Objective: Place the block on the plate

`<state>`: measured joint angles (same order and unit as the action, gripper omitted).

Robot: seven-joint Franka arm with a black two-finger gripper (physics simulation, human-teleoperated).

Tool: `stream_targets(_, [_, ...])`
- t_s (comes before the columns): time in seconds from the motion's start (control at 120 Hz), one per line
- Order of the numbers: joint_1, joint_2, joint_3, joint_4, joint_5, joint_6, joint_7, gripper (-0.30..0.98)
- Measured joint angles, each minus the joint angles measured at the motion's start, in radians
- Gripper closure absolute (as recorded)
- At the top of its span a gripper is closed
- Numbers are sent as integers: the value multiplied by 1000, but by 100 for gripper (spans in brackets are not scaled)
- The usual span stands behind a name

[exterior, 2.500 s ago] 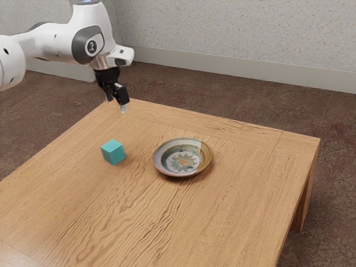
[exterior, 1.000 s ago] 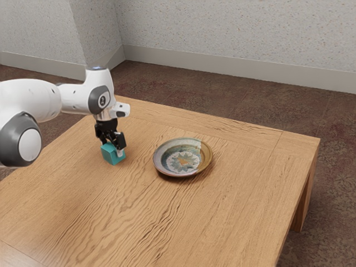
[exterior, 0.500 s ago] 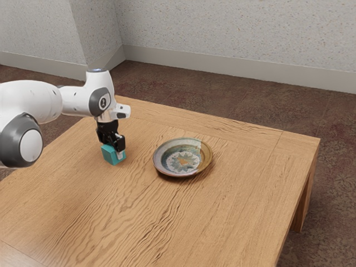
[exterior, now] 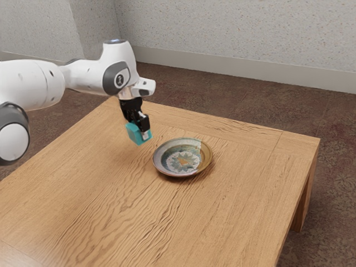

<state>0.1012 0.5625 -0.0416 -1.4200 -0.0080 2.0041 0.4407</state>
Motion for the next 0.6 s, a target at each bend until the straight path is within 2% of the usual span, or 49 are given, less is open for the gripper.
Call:
stream_targets(0.217, [-56,-1,-60,-2,-5,44,-2,33])
stream_targets(0.467, [-64,108,-128,16,5,120,-4,33])
stream_targets(0.6, [-64,125,-129,19,4,149,0,19])
